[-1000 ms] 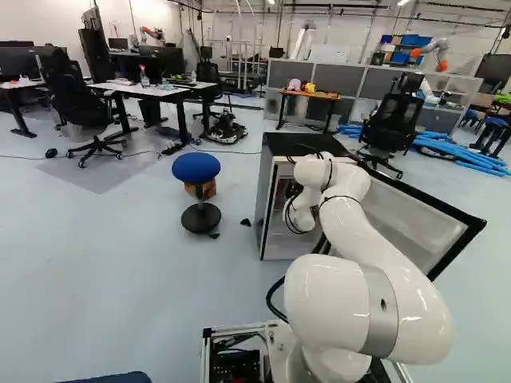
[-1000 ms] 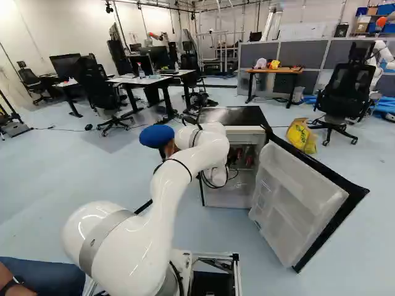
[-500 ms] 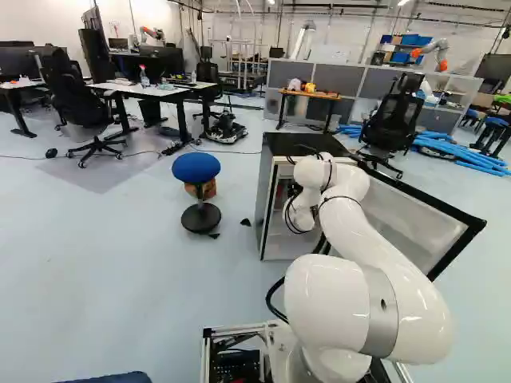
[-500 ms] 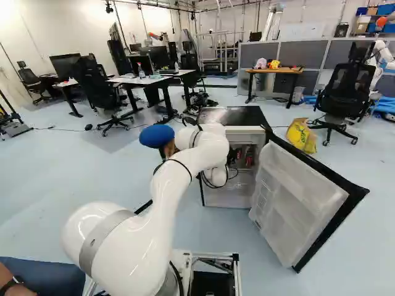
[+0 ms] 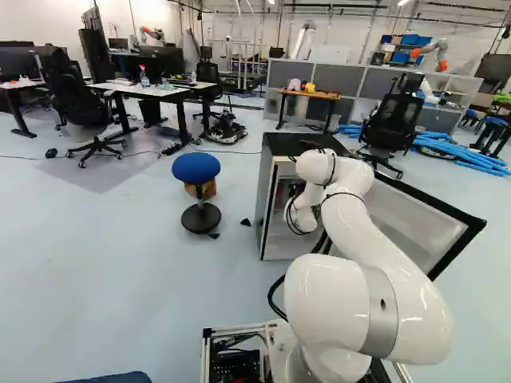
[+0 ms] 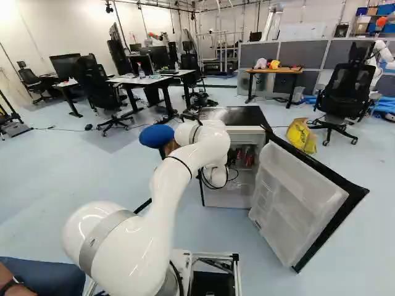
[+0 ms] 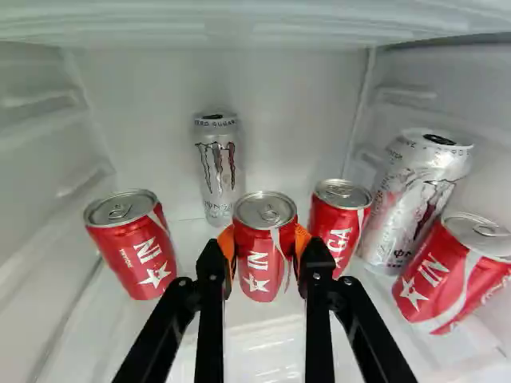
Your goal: Grab a drink from the fridge
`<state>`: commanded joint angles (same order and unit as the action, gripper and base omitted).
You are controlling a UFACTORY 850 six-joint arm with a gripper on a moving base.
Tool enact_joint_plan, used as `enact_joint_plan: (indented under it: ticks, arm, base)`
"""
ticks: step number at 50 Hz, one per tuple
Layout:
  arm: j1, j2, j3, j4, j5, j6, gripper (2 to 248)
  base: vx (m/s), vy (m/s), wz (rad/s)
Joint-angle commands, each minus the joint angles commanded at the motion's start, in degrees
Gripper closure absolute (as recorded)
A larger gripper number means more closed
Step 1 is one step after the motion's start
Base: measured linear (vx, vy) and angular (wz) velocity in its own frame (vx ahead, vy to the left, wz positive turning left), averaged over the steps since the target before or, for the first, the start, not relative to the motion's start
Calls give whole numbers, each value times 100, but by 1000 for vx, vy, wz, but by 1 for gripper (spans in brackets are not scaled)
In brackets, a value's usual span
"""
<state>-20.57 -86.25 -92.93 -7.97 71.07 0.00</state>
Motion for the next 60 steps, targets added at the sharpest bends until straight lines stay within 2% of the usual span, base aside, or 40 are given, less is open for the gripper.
enact_joint_plan:
  ticks: [14,60]
  arm:
    - [-56,382,673,0,0,0,156]
    - [-198,2182,3114,0,0,0,156]
  base:
    - [0,0,0]
    - [0,0,0]
